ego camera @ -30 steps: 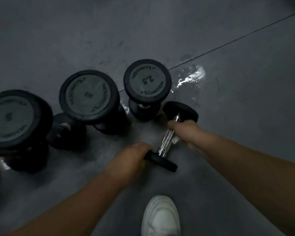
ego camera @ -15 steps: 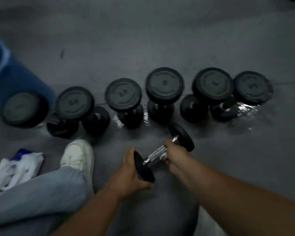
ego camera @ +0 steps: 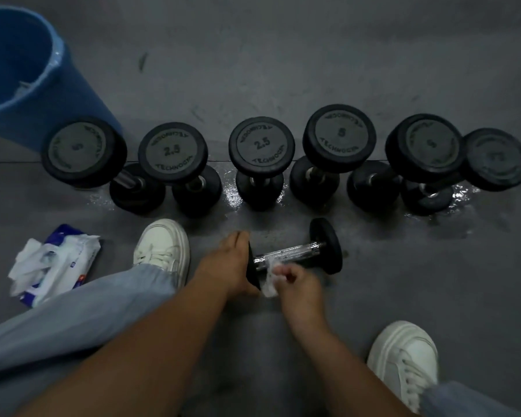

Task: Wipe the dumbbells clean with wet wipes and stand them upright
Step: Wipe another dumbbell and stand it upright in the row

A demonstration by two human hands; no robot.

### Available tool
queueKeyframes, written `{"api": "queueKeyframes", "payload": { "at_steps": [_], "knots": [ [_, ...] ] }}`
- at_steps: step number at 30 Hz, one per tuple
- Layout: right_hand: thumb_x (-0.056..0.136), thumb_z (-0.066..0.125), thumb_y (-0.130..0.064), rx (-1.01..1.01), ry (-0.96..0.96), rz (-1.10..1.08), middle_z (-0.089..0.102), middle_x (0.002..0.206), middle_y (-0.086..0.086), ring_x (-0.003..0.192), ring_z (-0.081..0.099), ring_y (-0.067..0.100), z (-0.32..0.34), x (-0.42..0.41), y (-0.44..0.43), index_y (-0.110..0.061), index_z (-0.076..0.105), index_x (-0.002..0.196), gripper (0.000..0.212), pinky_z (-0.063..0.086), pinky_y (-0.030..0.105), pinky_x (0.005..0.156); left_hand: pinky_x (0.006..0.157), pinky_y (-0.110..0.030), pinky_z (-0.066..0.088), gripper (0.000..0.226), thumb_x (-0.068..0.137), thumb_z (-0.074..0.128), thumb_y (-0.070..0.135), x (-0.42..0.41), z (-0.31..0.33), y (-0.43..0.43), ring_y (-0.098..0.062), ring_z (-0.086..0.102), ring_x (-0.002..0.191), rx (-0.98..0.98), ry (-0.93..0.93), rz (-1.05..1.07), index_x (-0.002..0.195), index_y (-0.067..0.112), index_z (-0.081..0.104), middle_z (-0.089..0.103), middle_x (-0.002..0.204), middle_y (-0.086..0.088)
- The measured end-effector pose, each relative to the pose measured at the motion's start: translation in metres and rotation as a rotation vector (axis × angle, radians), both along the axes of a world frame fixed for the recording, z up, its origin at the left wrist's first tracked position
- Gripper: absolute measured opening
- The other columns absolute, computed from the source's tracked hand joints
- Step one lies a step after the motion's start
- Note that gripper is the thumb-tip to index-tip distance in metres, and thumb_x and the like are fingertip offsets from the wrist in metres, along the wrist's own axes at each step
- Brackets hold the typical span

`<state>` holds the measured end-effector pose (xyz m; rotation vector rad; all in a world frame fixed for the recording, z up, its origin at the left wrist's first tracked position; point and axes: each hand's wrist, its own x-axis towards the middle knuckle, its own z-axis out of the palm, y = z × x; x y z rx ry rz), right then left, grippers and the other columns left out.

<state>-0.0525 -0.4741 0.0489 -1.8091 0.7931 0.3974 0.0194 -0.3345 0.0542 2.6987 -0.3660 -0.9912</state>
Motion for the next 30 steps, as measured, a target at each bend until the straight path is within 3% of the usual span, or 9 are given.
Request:
{"api": "queueKeyframes", "payload": {
  "at_steps": [4,8,11,15,17,21,26,30],
  "knots": [
    [0.085,0.063,-0.014,-0.242,-0.16,0.308,0.066,0.094,-0.002,0.087,0.062,0.013,-0.008,0.034,0.007,-0.019,0.068,0.099,0.015,0.047,0.024,0.078,0.101,-0.036,0.042,0.122,0.057,0.087,0.046,0.002,-0.003,-0.001,-0.025,0.044,0.134,0.03,-0.003,0.022,0.15,0.018,0.014,0.032,0.15,-0.002],
    [0.088,0.052,-0.017,-0.432,-0.096,0.776,0.059,0.099,0.008,0.089,0.06,0.026,-0.011,0.049,0.006,-0.014,0.066,0.095,0.016,0.039,0.027,0.069,0.105,-0.039,0.041,0.124,0.058,0.088,0.043,0.005,-0.005,0.0,-0.024,0.043,0.136,0.031,0.049,0.042,0.151,0.018,0.011,0.032,0.152,-0.001],
    [0.091,0.051,-0.019,-0.495,-0.159,0.743,0.058,0.096,0.011,0.087,0.06,0.027,-0.006,0.074,0.004,-0.013,0.067,0.09,0.017,0.042,0.031,0.071,0.102,-0.039,0.041,0.122,0.058,0.088,0.043,0.007,-0.005,-0.001,-0.025,0.045,0.133,0.041,0.04,0.042,0.151,0.018,0.013,0.033,0.15,-0.001],
    [0.094,0.046,-0.018,-0.621,-0.18,1.02,0.055,0.116,0.01,0.109,0.049,0.028,-0.008,0.068,0.012,-0.012,0.058,0.121,0.03,0.041,0.033,0.089,0.101,-0.039,0.042,0.123,0.06,0.087,0.044,0.001,-0.006,-0.002,-0.024,0.044,0.135,0.016,0.021,0.061,0.152,0.018,0.009,0.03,0.152,0.0],
    [0.092,0.049,-0.021,-0.66,-0.172,1.15,0.05,0.12,0.008,0.113,0.043,0.028,-0.003,0.055,0.006,-0.012,0.051,0.129,0.038,0.041,0.037,0.091,0.101,-0.038,0.041,0.123,0.061,0.087,0.042,-0.001,-0.006,-0.002,-0.023,0.042,0.136,0.004,0.024,0.062,0.153,0.017,0.008,0.027,0.154,-0.001],
    [0.092,0.051,-0.026,-0.691,-0.223,1.262,0.052,0.114,0.005,0.112,0.046,0.026,0.008,0.066,-0.006,-0.016,0.056,0.118,0.028,0.042,0.035,0.084,0.104,-0.039,0.043,0.124,0.06,0.087,0.04,-0.001,-0.003,-0.001,-0.025,0.04,0.138,-0.002,0.03,0.063,0.154,0.016,0.008,0.025,0.155,-0.002],
    [0.088,0.055,-0.038,-0.755,-0.108,1.347,0.057,0.119,-0.001,0.118,0.043,0.023,-0.002,0.079,-0.001,-0.025,0.062,0.112,0.028,0.031,0.036,0.091,0.105,-0.04,0.042,0.127,0.059,0.088,0.038,-0.001,-0.001,-0.002,-0.025,0.039,0.138,0.004,0.052,0.07,0.154,0.016,0.007,0.025,0.155,-0.003],
    [0.089,0.053,-0.034,-0.794,-0.355,1.322,0.063,0.104,-0.004,0.108,0.049,0.021,-0.003,0.075,-0.012,-0.024,0.067,0.098,0.02,0.03,0.035,0.085,0.103,-0.04,0.043,0.128,0.056,0.09,0.038,0.0,-0.003,-0.001,-0.025,0.041,0.137,-0.001,0.07,0.079,0.153,0.016,0.009,0.026,0.154,-0.002]
  ]
}}
